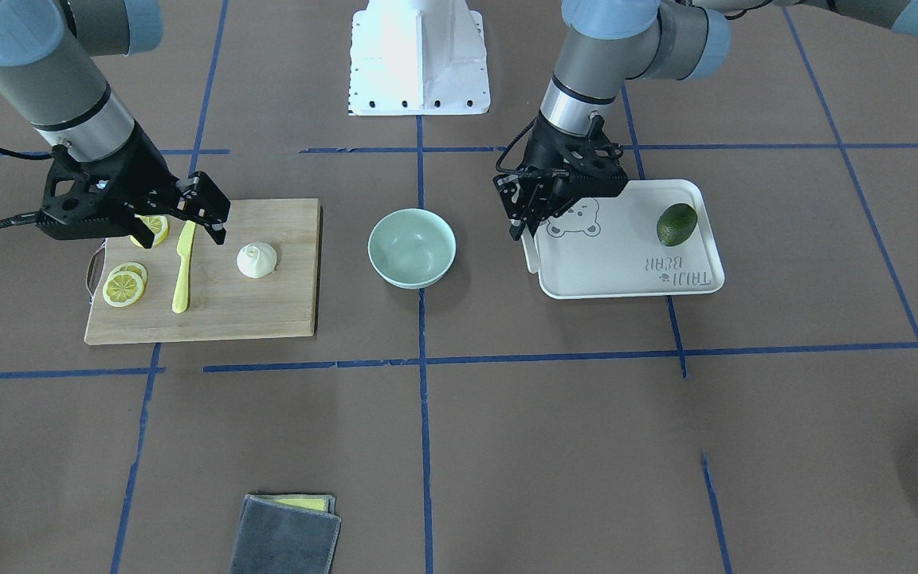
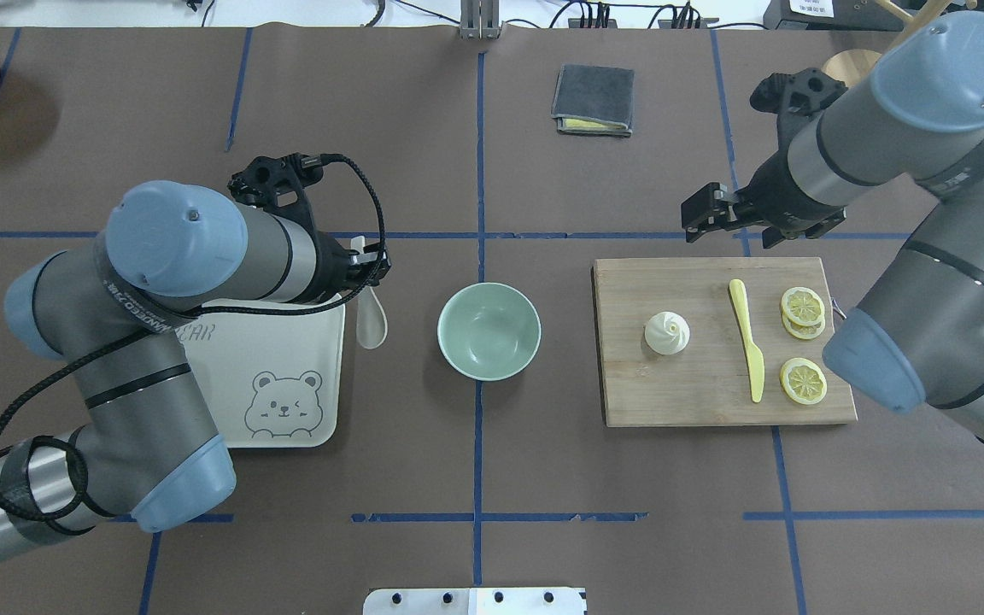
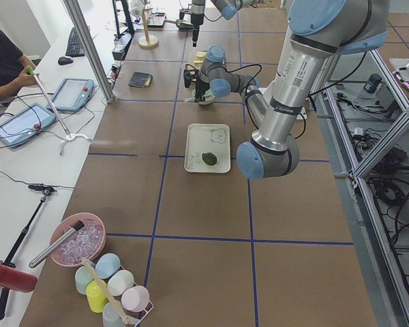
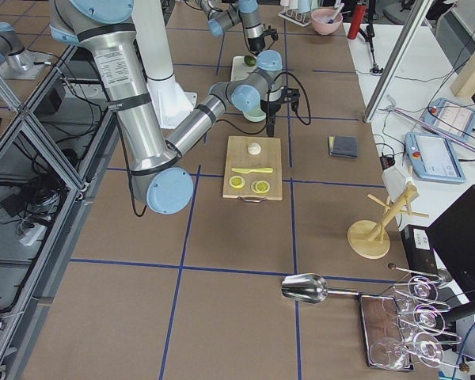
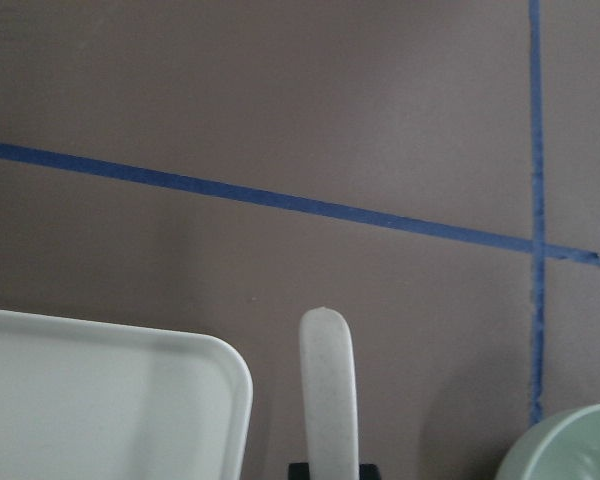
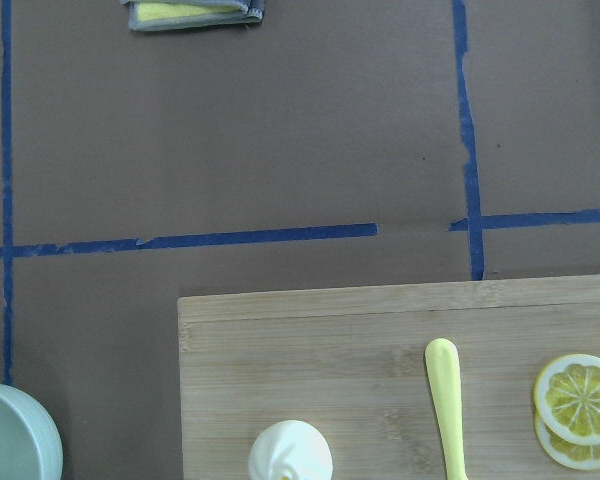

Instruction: Put spoon and bun in bowl

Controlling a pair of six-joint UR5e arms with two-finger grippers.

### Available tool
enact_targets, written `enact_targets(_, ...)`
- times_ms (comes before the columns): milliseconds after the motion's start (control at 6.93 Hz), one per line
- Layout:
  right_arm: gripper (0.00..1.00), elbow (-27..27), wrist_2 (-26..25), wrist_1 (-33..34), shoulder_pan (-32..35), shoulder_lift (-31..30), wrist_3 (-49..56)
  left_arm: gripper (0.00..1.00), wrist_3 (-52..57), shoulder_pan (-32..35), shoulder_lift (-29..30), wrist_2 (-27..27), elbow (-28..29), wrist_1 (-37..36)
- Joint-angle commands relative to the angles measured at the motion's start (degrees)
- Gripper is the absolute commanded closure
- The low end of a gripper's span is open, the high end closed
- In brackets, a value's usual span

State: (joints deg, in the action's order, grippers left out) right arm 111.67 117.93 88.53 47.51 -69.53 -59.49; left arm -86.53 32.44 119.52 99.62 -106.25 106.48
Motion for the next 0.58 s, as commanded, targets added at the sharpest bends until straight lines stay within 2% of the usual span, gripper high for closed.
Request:
enact_targets(0, 0.00, -5.6, -7.0, -8.9, -6.6, 0.8, -6.8, 1.00, -9.5, -0.4, 5.1, -0.4, 6.1, 6.7)
enact_targets(289, 0.00, -7.9, -10.9, -9.8, -10.8, 0.7, -8.4, 1.00, -12.7, -0.9, 8.6, -1.7, 12.6, 10.4)
enact_targets(433, 0.00, -8.7, -11.0, -9.8, -11.6, 0.7, -8.5, 1.00, -13.3, -2.2, 9.0, -5.0, 14.0, 12.7)
